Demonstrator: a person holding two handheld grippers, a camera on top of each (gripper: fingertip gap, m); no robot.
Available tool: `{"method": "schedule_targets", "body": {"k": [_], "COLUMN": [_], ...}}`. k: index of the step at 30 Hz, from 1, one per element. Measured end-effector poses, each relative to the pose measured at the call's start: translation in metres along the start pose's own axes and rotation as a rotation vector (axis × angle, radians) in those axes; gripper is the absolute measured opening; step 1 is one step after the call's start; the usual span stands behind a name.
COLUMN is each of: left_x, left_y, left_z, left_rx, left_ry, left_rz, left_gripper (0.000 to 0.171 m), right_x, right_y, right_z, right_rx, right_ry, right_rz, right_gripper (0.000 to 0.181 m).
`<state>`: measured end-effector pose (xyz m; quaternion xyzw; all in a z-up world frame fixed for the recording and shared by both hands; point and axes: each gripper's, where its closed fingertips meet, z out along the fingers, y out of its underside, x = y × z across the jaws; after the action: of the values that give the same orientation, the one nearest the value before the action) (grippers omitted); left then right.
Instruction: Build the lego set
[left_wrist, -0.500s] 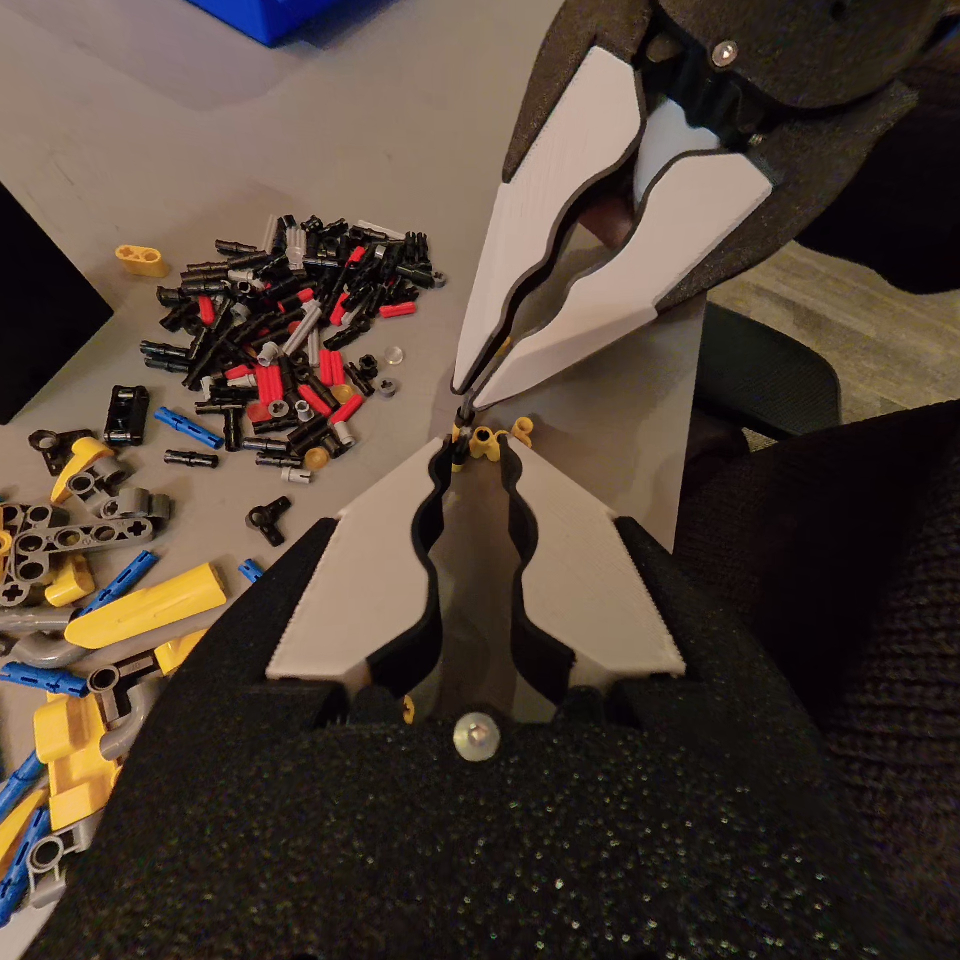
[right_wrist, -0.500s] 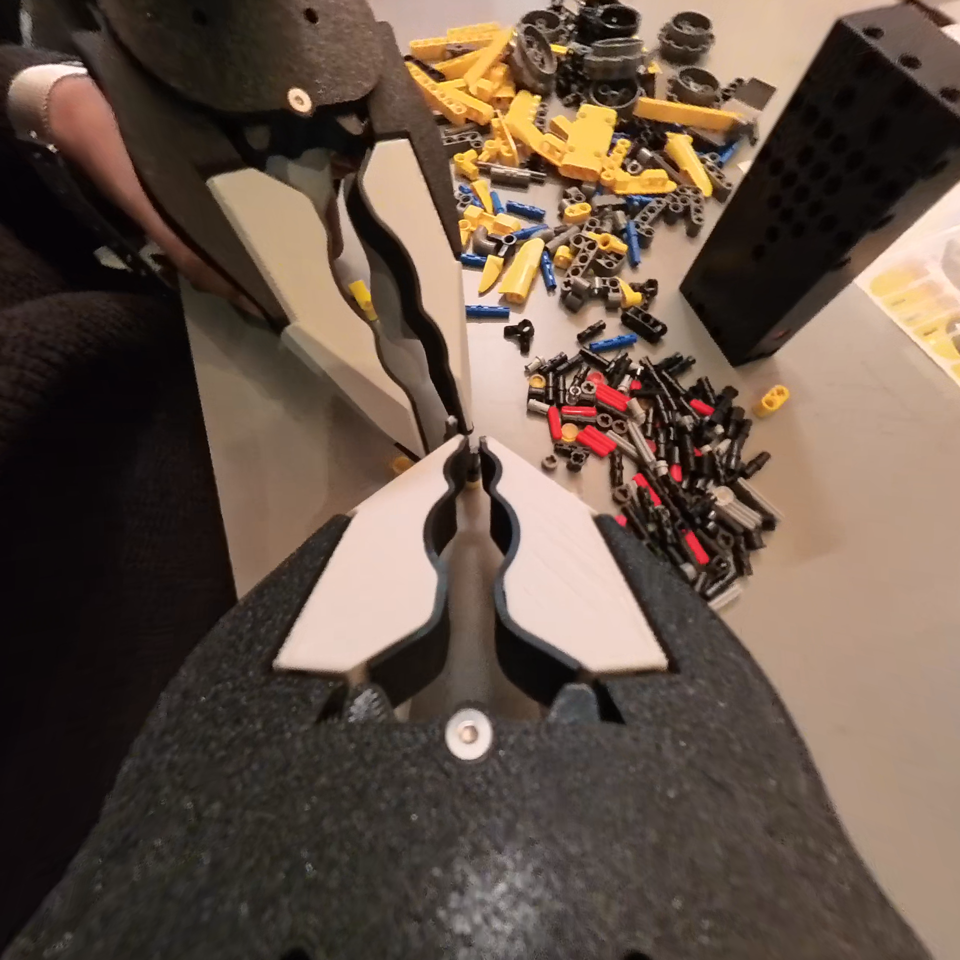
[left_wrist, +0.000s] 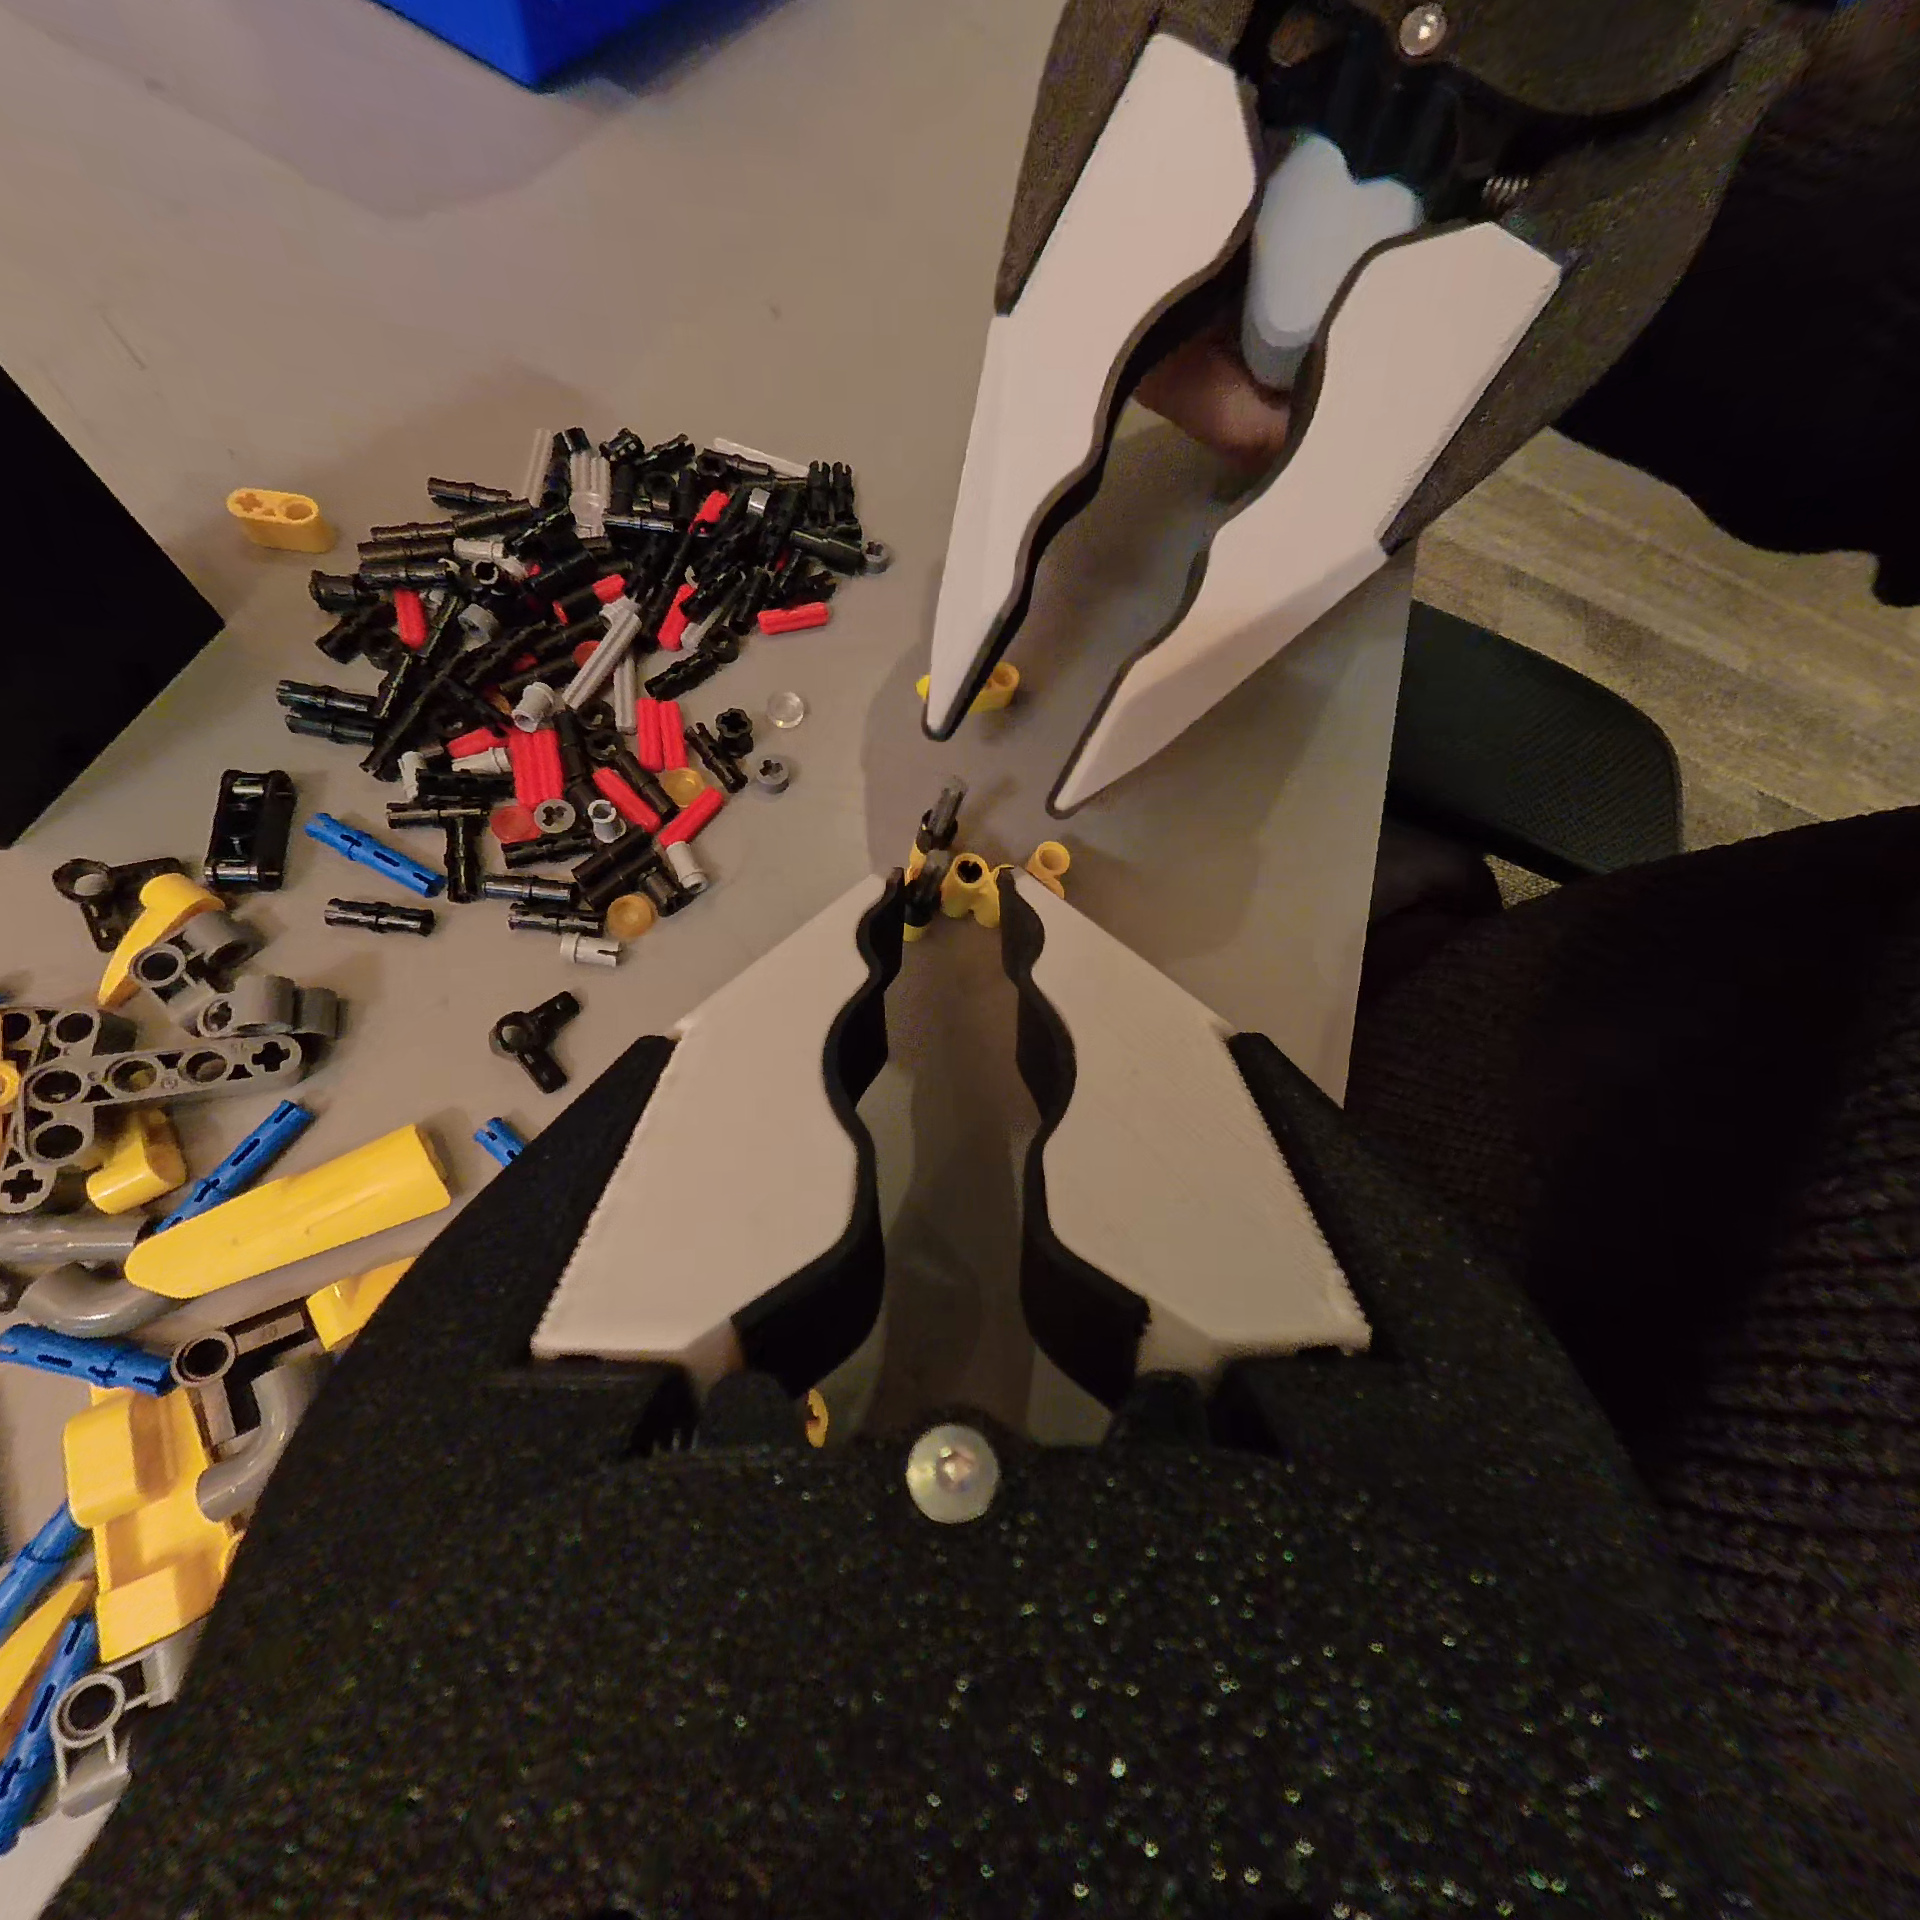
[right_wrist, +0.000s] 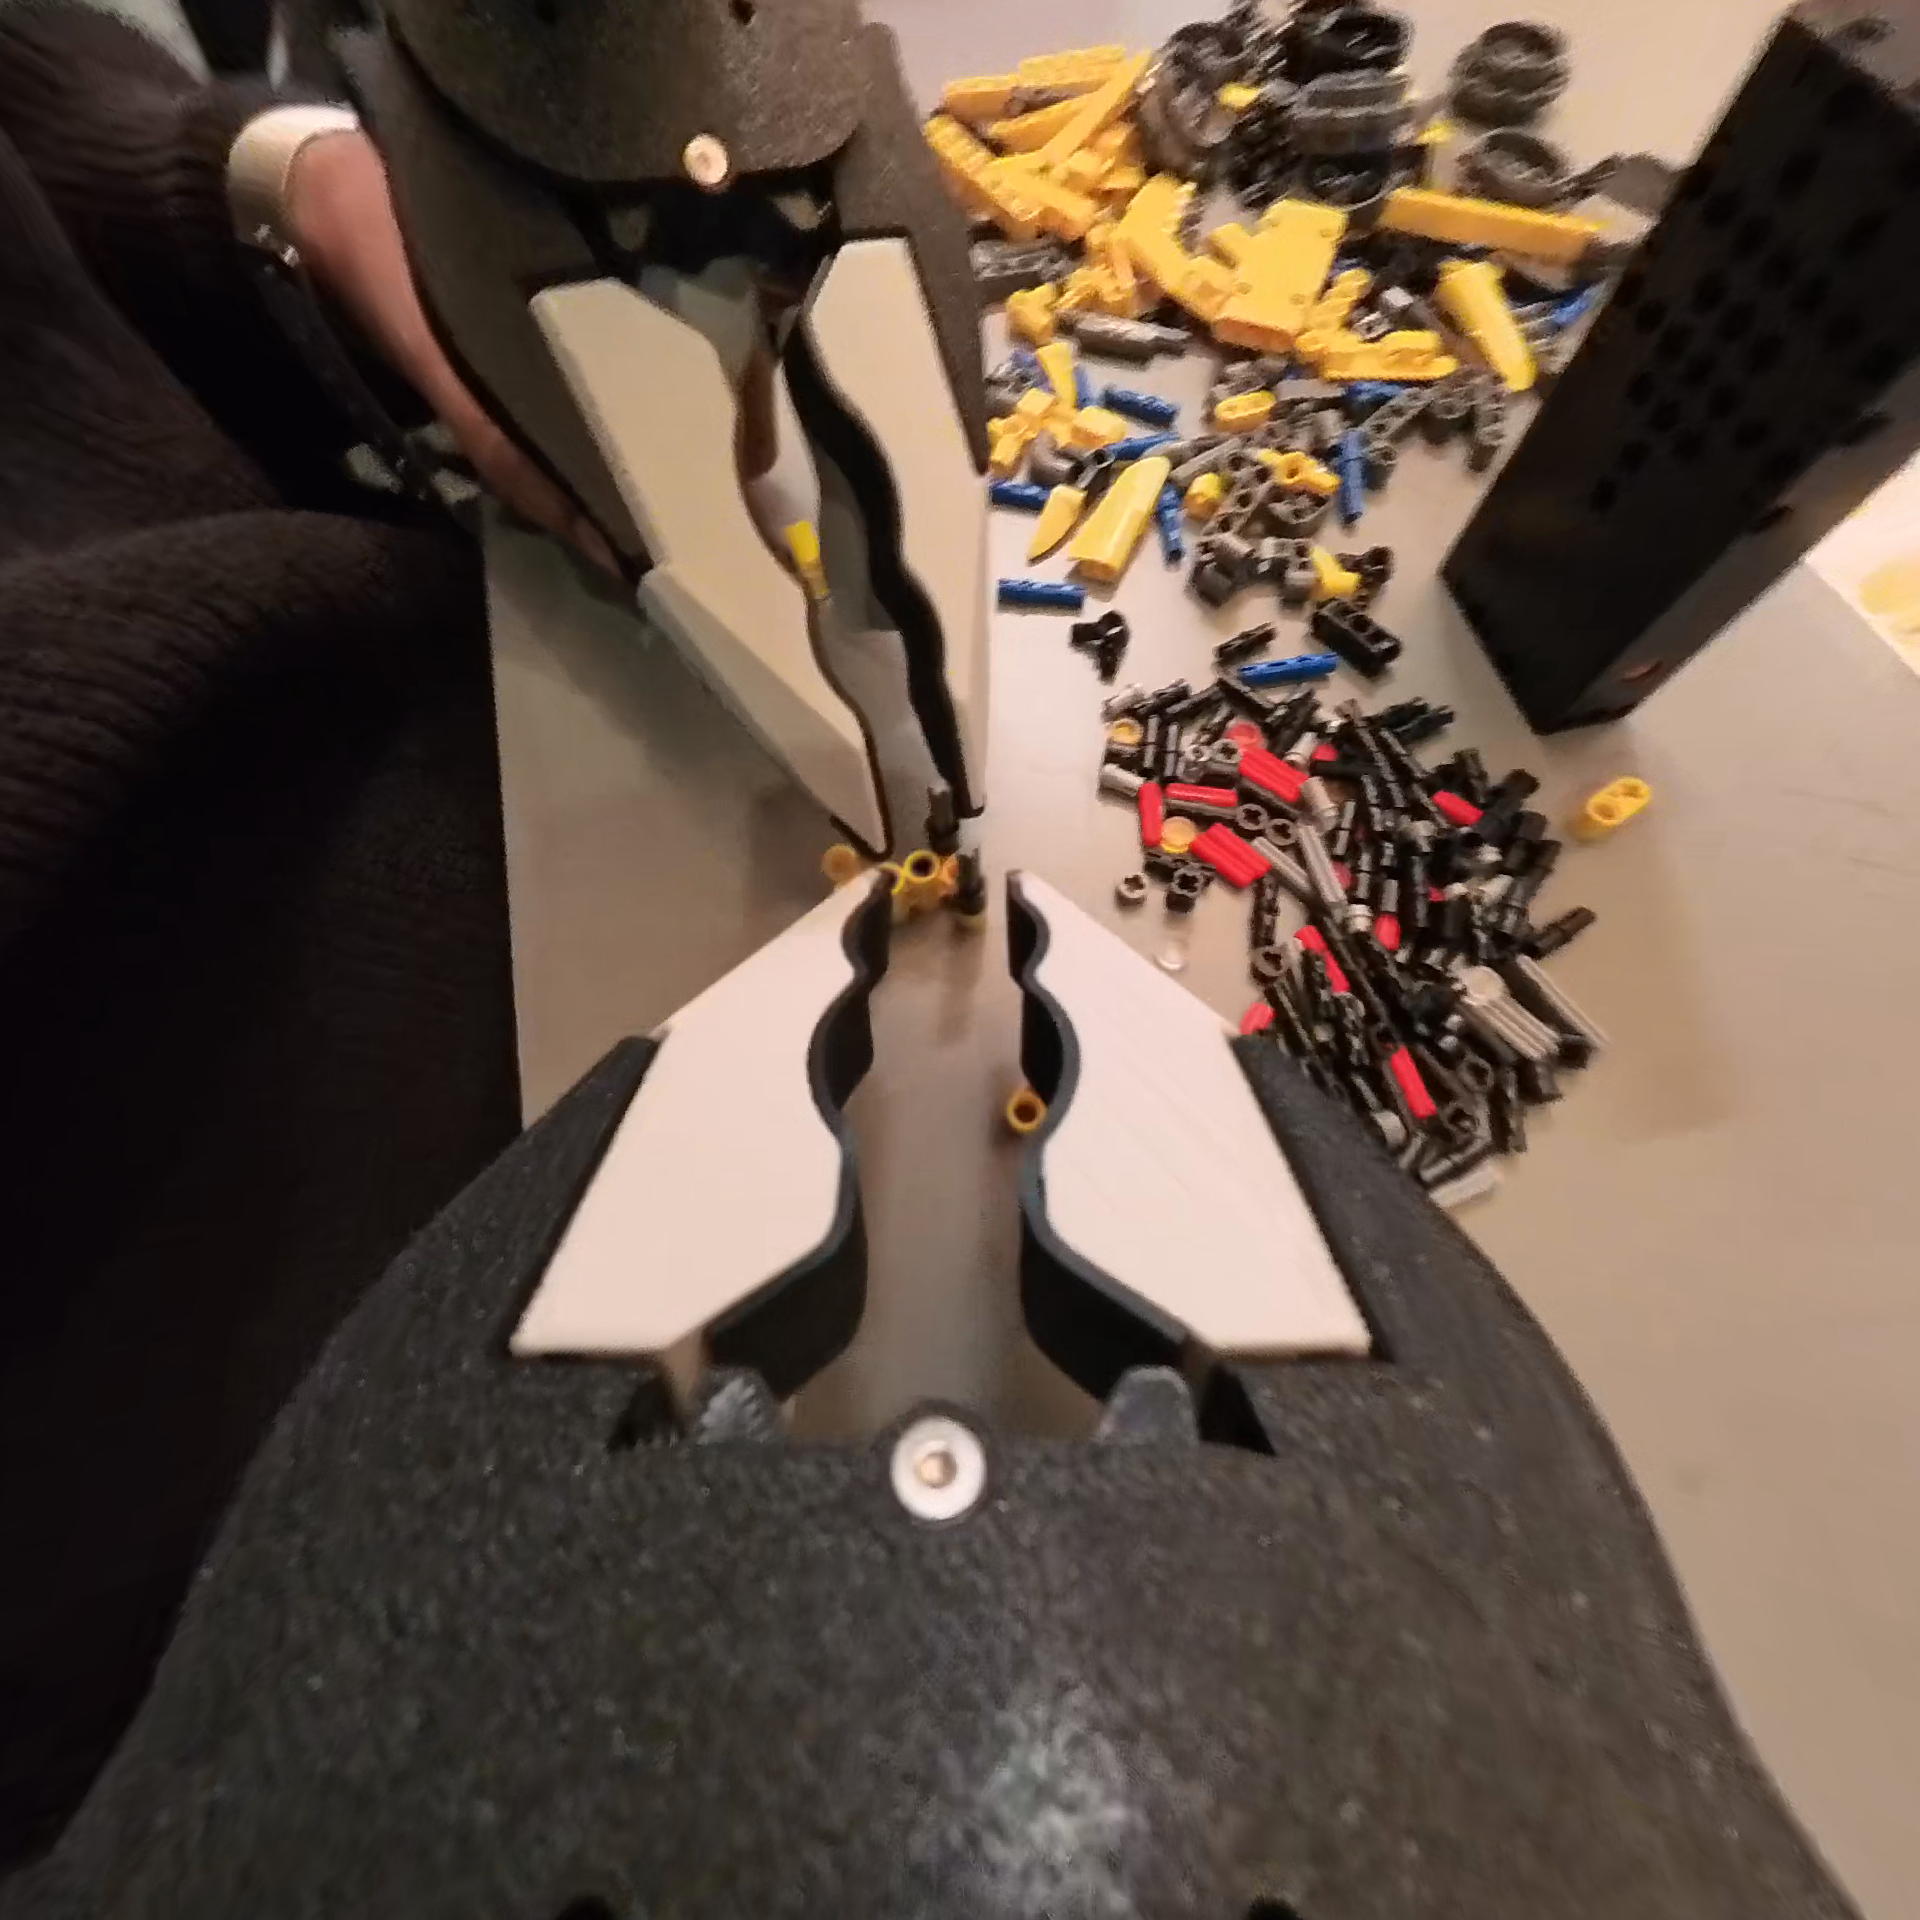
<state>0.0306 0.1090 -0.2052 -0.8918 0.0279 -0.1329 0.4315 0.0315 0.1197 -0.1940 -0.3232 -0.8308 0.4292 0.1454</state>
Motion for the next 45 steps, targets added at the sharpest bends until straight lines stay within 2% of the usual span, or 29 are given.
{"method": "schedule_targets", "body": {"k": [4,8,13,19,33,41,43,45], "left_x": [0.0000,-0.0005,-0.0002,-0.0003,-0.0026,-0.0029,-0.0025,-0.0017], "left_y": [-0.0002,-0.0004,-0.0005,-0.0002,-0.0010,-0.0016,-0.0013,-0.0012], "left_z": [-0.0001,-0.0002,-0.0002,0.0001,-0.0004,-0.0010,-0.0012,-0.0016], "left_rx": [0.001,0.003,0.003,0.000,0.005,0.010,0.009,0.011], "left_ry": [0.005,0.004,0.007,0.010,-0.011,-0.022,-0.021,-0.018], "left_rz": [-0.006,-0.011,-0.011,-0.015,-0.013,-0.004,-0.003,-0.001], "left_gripper": [0.018,0.018,0.018,0.018,0.017,0.017,0.017,0.017], "right_x": [0.0050,0.0037,0.0035,0.0029,0.0043,0.0012,0.0012,0.0002], "right_y": [-0.0032,-0.0087,-0.0052,-0.0029,-0.0026,-0.0005,-0.0001,-0.0013], "right_z": [0.0016,0.0030,0.0090,0.0107,0.0108,0.0107,0.0105,0.0089], "right_rx": [-0.030,-0.022,-0.040,-0.037,-0.035,-0.059,-0.062,-0.059], "right_ry": [-0.040,-0.135,-0.170,-0.158,-0.075,-0.059,-0.055,-0.059], "right_rz": [-0.127,-0.166,-0.198,-0.204,-0.096,-0.113,-0.116,-0.105], "right_gripper": [0.022,0.018,0.013,0.005,0.005,0.005,0.007,0.017]}}
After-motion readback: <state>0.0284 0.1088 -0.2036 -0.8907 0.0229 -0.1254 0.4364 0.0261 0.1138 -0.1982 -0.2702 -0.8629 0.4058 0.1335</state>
